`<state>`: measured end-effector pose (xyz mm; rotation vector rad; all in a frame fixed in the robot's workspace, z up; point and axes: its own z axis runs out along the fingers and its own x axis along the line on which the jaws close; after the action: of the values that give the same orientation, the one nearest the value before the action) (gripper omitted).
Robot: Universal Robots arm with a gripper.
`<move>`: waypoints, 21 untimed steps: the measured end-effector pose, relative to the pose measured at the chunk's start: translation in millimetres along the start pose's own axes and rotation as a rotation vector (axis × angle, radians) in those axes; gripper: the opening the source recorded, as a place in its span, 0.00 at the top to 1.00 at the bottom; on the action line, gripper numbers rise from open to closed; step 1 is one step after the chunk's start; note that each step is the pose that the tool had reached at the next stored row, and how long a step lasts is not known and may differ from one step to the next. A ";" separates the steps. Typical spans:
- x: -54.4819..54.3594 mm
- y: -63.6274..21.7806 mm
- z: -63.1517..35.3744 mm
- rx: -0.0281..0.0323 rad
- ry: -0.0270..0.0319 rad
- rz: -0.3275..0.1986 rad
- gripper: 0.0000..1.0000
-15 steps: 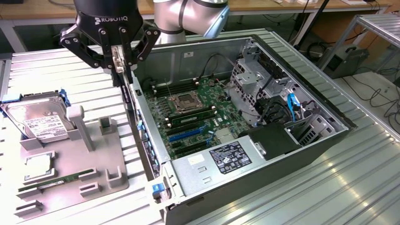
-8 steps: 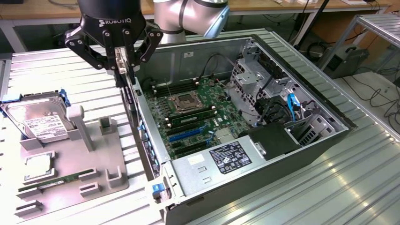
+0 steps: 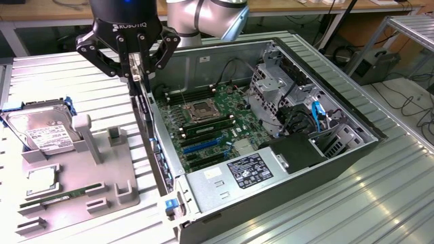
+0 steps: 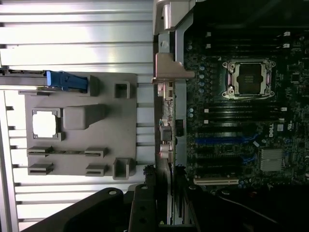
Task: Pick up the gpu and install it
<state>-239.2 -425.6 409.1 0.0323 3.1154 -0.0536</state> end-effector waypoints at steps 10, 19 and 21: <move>-6.3 0.3 4.9 0.0001 0.0001 0.000 0.73; -13.2 0.5 7.6 0.0005 0.0001 0.000 0.73; -13.3 0.5 7.0 0.0003 -0.0002 0.000 0.73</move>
<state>-225.8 -425.6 402.5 0.0323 3.1151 -0.0541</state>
